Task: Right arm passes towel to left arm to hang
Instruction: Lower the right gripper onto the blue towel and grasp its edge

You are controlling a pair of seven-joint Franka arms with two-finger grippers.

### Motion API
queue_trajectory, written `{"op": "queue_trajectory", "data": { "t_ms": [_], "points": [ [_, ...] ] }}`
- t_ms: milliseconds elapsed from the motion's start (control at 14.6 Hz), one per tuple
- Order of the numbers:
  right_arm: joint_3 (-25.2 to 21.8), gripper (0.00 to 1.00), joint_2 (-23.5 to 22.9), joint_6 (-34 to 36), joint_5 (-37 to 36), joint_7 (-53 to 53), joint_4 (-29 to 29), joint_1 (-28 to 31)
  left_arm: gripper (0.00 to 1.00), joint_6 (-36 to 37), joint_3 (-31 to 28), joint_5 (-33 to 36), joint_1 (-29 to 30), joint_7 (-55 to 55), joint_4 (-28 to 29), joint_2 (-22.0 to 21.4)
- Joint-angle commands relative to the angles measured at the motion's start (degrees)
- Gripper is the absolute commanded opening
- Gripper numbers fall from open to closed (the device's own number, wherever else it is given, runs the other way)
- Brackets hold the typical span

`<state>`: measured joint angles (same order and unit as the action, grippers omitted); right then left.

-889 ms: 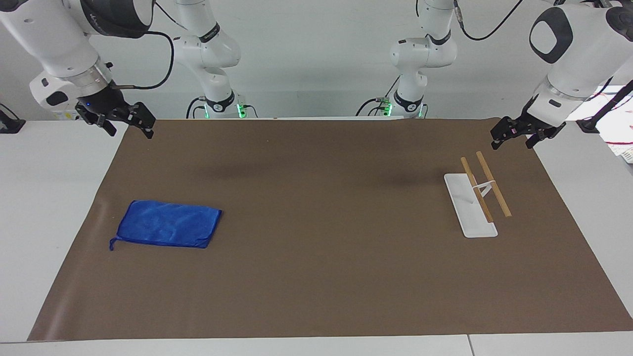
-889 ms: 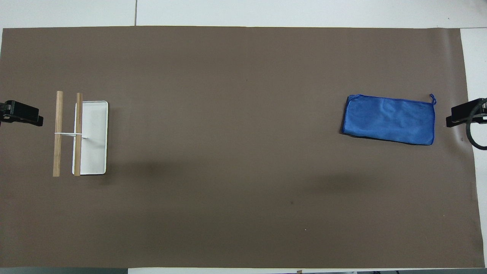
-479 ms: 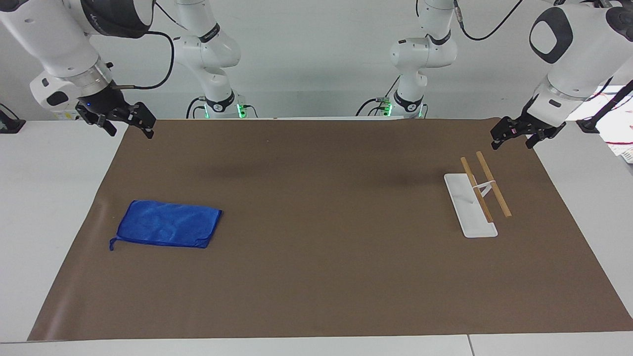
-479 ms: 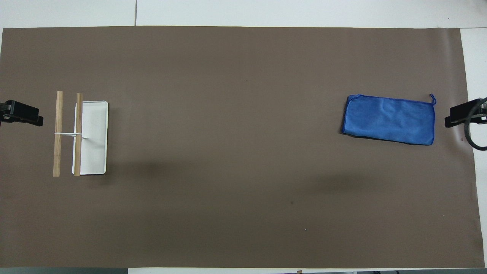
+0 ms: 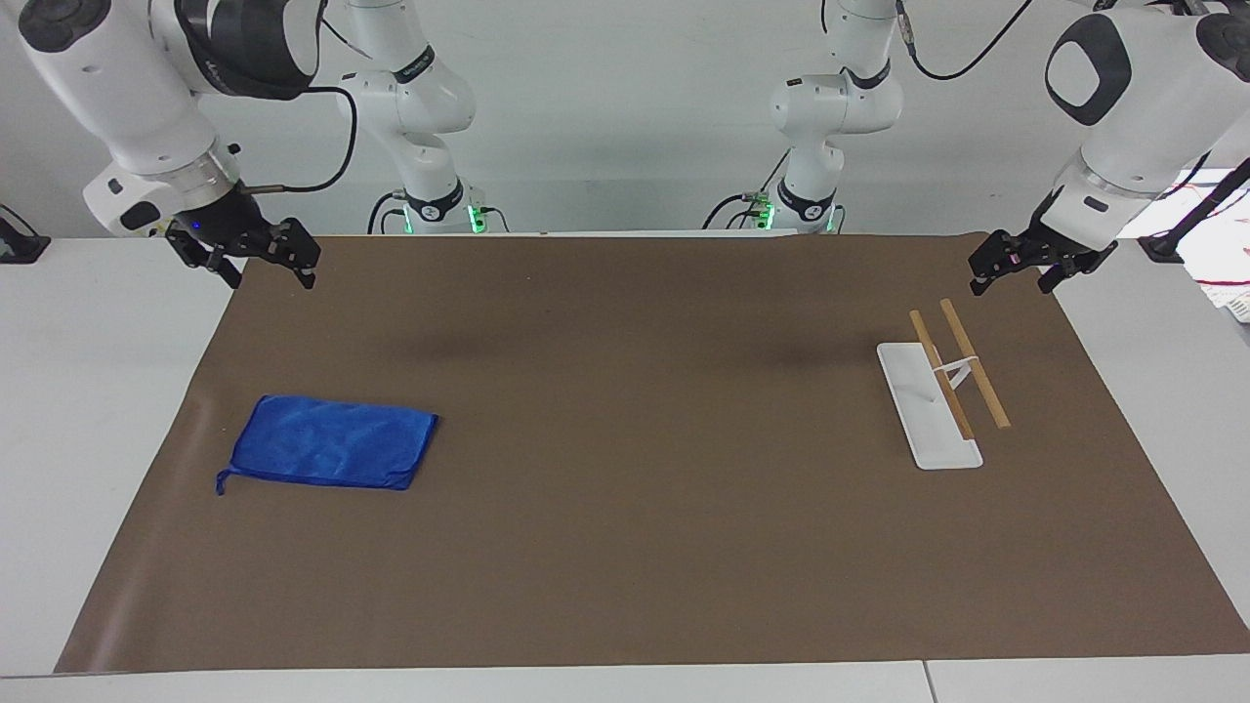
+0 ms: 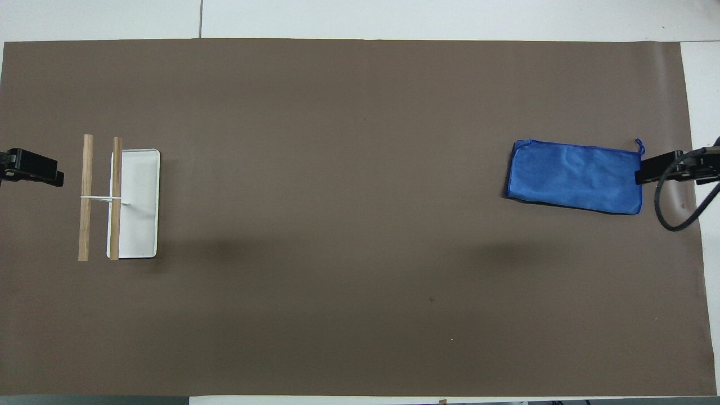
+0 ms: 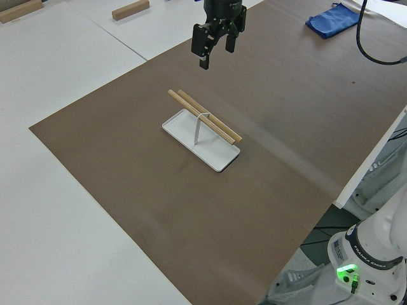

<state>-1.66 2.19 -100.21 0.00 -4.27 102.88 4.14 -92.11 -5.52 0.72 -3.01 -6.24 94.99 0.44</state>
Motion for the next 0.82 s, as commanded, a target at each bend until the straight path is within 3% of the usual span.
{"op": "queue_trajectory", "data": {
  "t_ms": [0, 137, 274, 753],
  "points": [
    [0.34, 1.0, -5.68, -10.32, 0.7, -1.27, 3.46, 0.08, 1.0, -1.05, -0.19, 0.68, -0.51, -0.08, 1.78, -1.49],
    [0.42, 1.0, -9.21, -18.93, 0.7, -1.01, 7.14, -0.88, 1.0, -1.05, -0.19, 0.68, -0.51, -0.08, 1.78, -1.49],
    [0.42, 1.0, -9.57, -28.08, 0.7, -0.22, 14.16, -1.5, 1.0, -1.05, -0.19, 0.68, -0.51, -0.08, 1.78, -1.49],
    [0.42, 1.0, -17.56, -34.35, 0.7, -0.65, 14.72, -0.1, 1.0, -1.05, -0.19, 0.68, -0.51, -0.08, 1.78, -1.49]
  ]
}}
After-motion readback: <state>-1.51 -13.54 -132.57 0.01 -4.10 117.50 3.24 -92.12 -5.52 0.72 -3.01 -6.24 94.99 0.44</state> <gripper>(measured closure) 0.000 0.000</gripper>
